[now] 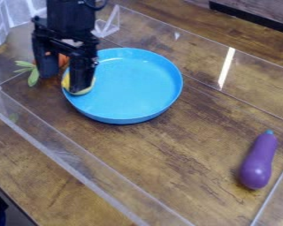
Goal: Remove the lemon from the blue tray and put it on the table
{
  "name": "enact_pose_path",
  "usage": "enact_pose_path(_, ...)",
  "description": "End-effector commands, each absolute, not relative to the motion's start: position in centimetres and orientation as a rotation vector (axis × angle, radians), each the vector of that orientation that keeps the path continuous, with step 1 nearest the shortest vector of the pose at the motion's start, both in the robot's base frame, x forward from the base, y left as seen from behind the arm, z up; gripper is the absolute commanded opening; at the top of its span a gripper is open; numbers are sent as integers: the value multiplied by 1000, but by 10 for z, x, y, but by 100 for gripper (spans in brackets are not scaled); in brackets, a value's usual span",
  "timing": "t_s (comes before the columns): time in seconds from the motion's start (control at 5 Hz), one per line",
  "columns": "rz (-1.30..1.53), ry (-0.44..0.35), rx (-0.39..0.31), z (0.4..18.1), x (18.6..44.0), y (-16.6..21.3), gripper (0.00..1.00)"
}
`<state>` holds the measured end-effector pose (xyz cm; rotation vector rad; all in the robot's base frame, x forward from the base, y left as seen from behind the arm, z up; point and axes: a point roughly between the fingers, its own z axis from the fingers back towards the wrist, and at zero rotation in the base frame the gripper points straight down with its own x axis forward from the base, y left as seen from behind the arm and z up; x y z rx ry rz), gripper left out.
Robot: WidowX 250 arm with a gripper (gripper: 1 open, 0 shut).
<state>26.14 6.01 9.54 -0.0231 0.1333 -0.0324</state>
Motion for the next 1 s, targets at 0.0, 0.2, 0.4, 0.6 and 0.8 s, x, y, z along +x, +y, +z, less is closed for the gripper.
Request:
enact_pose_path(0.0, 9, 59, -25, 106, 270, 69, 100)
enact_pose_path(0.2, 43, 46, -35, 102, 274, 74, 100)
enact_pose_path(0.4, -8, 35, -40, 93, 279, 71, 100)
enact_pose_path(0.6, -62, 21, -41, 84, 286, 67, 100)
enact_pose_path(0.8, -104, 13, -42, 75, 285, 58, 100)
